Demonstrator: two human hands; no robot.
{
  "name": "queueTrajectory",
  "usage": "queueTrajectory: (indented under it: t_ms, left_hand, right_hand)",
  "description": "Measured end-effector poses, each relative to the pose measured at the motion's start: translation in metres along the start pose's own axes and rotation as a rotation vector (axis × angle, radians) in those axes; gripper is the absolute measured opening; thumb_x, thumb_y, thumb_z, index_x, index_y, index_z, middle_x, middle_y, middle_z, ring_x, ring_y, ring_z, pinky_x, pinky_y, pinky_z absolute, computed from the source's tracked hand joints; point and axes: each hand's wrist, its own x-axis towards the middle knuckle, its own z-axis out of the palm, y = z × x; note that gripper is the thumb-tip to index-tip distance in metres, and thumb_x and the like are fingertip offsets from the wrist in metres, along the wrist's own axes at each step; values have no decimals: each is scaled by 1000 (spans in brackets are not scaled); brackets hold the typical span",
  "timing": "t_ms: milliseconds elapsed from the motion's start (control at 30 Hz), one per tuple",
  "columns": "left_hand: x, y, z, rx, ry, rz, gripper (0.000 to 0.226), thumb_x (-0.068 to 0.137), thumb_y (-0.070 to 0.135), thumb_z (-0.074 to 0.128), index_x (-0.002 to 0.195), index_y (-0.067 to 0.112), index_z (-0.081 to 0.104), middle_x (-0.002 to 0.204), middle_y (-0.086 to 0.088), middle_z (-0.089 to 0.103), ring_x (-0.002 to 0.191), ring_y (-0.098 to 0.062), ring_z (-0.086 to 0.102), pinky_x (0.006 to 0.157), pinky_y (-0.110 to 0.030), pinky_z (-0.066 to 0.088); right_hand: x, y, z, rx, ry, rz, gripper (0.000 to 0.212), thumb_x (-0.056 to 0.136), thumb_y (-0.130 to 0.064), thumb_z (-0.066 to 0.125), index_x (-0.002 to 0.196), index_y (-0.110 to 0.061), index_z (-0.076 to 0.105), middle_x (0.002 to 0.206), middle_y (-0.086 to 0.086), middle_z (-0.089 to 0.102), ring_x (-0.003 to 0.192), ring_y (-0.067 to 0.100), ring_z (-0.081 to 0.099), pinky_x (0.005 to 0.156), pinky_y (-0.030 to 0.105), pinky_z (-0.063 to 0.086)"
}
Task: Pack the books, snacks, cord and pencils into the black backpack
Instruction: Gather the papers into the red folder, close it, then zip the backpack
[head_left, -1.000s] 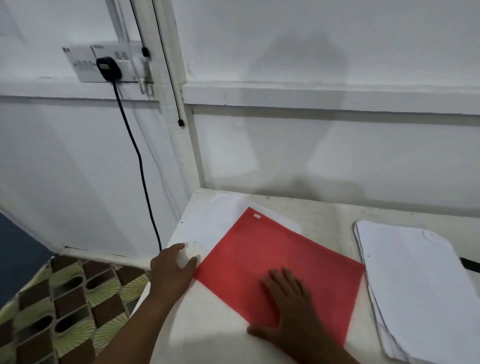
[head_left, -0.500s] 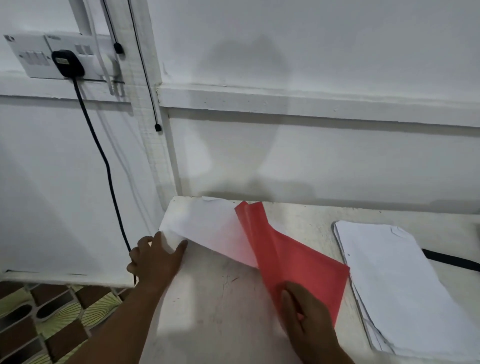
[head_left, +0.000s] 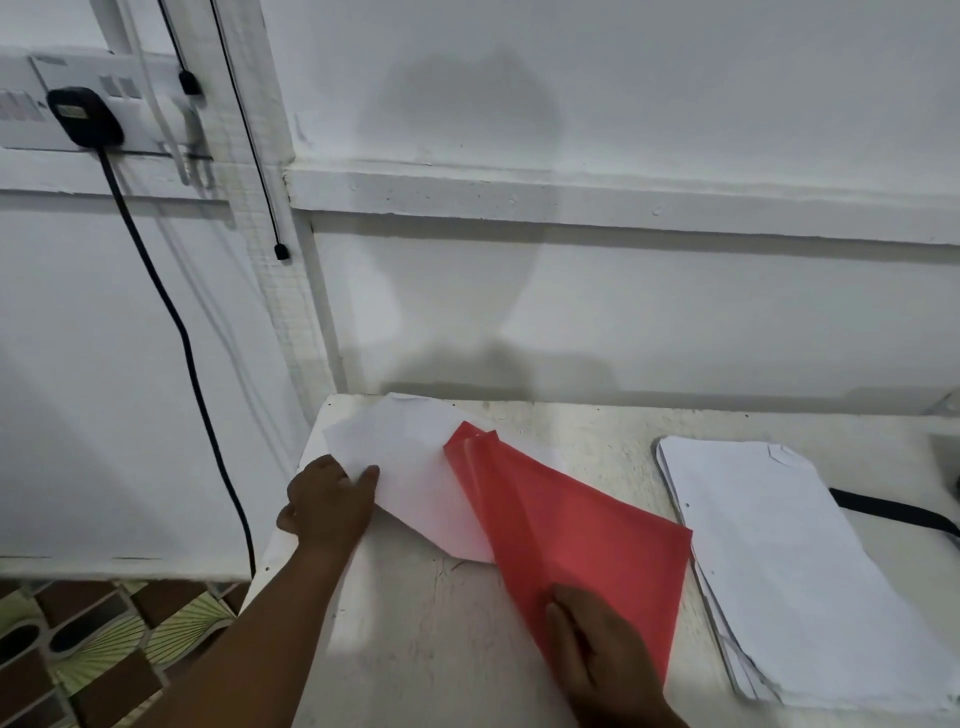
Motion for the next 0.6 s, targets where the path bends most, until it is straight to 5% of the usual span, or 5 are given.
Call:
queueTrajectory:
  t_ms: [100, 267, 500, 600]
  left_hand:
    - [2, -5, -8, -121, 31, -15, 36, 92, 38, 66, 89, 3, 61, 98, -18, 66, 100, -38, 61, 85, -41, 41]
    - [0, -1, -42, -452, 161, 72, 22, 102, 19, 54, 119, 7, 57, 119, -15, 65, 112, -31, 61, 99, -38, 45]
    - [-31, 48, -96, -579, 197, 364, 9, 102, 18, 55, 108, 25, 56, 94, 16, 61, 92, -8, 60, 77, -19, 46]
    - [-55, 74, -112, -638, 186, 450, 15, 102, 14, 55, 113, 23, 57, 96, 23, 62, 88, 8, 59, 76, -9, 46]
  right_hand:
    - [1, -1, -1, -73, -24, -34, 34, 101, -52, 37, 106, -31, 64, 91, -11, 72, 77, 5, 65, 70, 23, 55]
    - [1, -8, -2, -204, -141, -37, 54, 86, -79, 44, 111, -39, 69, 102, -23, 71, 87, -2, 66, 77, 21, 55]
    - [5, -15, -2, -188, -191, -86, 58, 73, -83, 56, 105, -38, 72, 96, -23, 72, 72, -7, 65, 64, 12, 54]
    - [8, -14, -6, -124, -209, -11, 67, 78, -86, 42, 117, -38, 67, 107, -25, 68, 85, -10, 62, 77, 7, 48]
